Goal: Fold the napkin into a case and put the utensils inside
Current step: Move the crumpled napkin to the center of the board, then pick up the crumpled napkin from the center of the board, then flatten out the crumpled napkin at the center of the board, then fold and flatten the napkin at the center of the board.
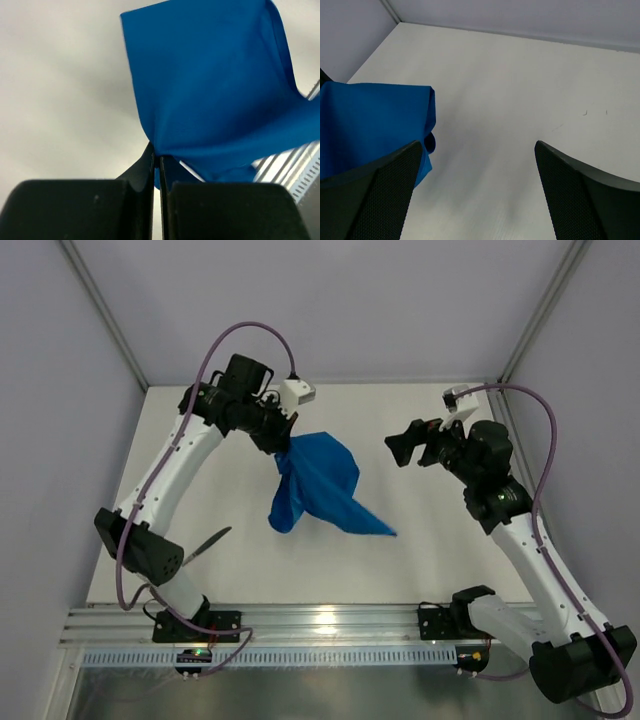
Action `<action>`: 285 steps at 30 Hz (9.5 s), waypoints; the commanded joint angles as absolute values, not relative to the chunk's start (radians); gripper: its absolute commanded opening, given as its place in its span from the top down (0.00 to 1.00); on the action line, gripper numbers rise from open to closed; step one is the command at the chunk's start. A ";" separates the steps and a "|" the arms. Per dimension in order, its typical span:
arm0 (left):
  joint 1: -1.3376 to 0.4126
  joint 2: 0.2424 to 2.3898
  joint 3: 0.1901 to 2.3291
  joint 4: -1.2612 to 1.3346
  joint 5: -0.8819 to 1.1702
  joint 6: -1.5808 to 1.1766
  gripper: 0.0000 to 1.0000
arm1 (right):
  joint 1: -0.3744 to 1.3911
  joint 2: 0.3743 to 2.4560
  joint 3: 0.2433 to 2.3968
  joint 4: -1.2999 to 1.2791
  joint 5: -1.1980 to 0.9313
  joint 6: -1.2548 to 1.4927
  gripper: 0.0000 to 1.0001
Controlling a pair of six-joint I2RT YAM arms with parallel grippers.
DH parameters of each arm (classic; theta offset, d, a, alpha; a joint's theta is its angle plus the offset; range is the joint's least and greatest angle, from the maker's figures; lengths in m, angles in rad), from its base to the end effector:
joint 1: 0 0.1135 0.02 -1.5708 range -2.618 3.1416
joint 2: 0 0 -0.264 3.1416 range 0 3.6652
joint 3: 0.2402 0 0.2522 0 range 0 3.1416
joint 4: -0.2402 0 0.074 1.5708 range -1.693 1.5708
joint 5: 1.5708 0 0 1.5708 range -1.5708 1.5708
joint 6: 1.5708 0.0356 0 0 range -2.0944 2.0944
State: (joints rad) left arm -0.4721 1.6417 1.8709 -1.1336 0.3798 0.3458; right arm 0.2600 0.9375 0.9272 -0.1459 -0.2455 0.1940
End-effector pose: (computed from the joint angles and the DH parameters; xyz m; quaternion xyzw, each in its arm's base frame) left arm 0.2877 -0.1617 0.4068 0.4257 0.8269 -0.1983 0.3093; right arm 0.2070 0.0640 0.3669 -0.1044 0.7514 0.2358 0.6074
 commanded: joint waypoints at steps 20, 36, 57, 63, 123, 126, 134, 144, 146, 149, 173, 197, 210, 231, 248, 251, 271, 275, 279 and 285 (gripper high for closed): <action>-0.451 1.926 1.751 -1.008 0.269 0.333 0.26 | 0.512 1.256 0.799 -0.196 -0.229 0.387 0.26; -0.394 1.761 1.281 -0.700 -0.005 0.386 0.25 | 1.086 1.325 0.732 -0.241 0.106 0.554 0.24; -0.380 1.744 1.289 -0.710 -0.003 0.328 1.00 | 1.278 1.663 0.844 -0.244 0.201 0.290 0.95; -0.255 1.661 1.445 -0.851 0.167 0.272 1.00 | 1.188 1.512 0.824 -0.282 0.207 0.319 0.96; -0.520 1.350 1.150 -1.097 -0.075 0.495 0.38 | 0.442 1.540 1.195 -0.298 -0.353 0.255 0.96; -0.594 1.313 1.037 -1.029 -0.179 0.462 0.30 | 0.442 1.532 1.184 -0.296 -0.353 0.247 0.96; -0.646 1.425 0.962 -0.862 -0.241 0.445 0.36 | 0.442 1.522 1.184 -0.314 -0.313 0.227 0.96; -0.608 1.581 0.908 -0.738 -0.249 0.505 0.37 | 0.434 1.516 1.186 -0.327 -0.288 0.206 0.96; -0.566 1.603 0.913 -0.720 -0.247 0.508 0.37 | 0.430 1.514 1.186 -0.330 -0.288 0.203 0.96; -0.532 1.630 0.913 -0.718 -0.229 0.517 0.37 | 0.425 1.508 1.184 -0.334 -0.288 0.198 0.96; -0.445 1.462 0.983 -0.758 -0.020 0.422 1.00 | 0.365 1.321 1.229 -0.455 -0.206 0.135 0.96; -0.380 0.998 1.785 -1.083 -0.232 0.359 1.00 | 0.362 0.996 1.776 -0.861 -0.176 0.089 0.96; -0.318 1.538 2.090 -0.770 -0.284 0.404 1.00 | 0.194 1.628 2.164 -0.693 -0.233 0.127 0.96; -0.224 1.657 2.063 -0.612 -0.144 0.417 1.00 | 0.034 1.611 2.016 -0.539 -0.181 0.029 0.96; -0.229 1.201 1.023 -0.719 0.143 0.526 1.00 | 0.196 0.940 0.744 -0.554 -0.112 0.311 0.96; -0.229 1.125 0.936 -0.784 0.187 0.537 1.00 | 0.244 0.893 0.686 -0.578 -0.107 0.376 0.96; -0.229 1.430 1.113 -0.727 0.063 0.449 1.00 | 0.250 1.406 0.983 -0.488 -0.043 0.276 0.96; -0.227 1.587 1.219 -0.697 0.023 0.440 1.00 | 0.233 1.577 1.100 -0.492 -0.032 0.235 0.96; -0.225 1.666 1.232 -0.632 0.015 0.436 1.00 | 0.189 1.676 1.176 -0.491 -0.040 0.226 0.96; -0.225 1.765 1.299 -0.586 -0.054 0.416 1.00 | 0.157 1.802 1.308 -0.528 -0.049 0.216 0.96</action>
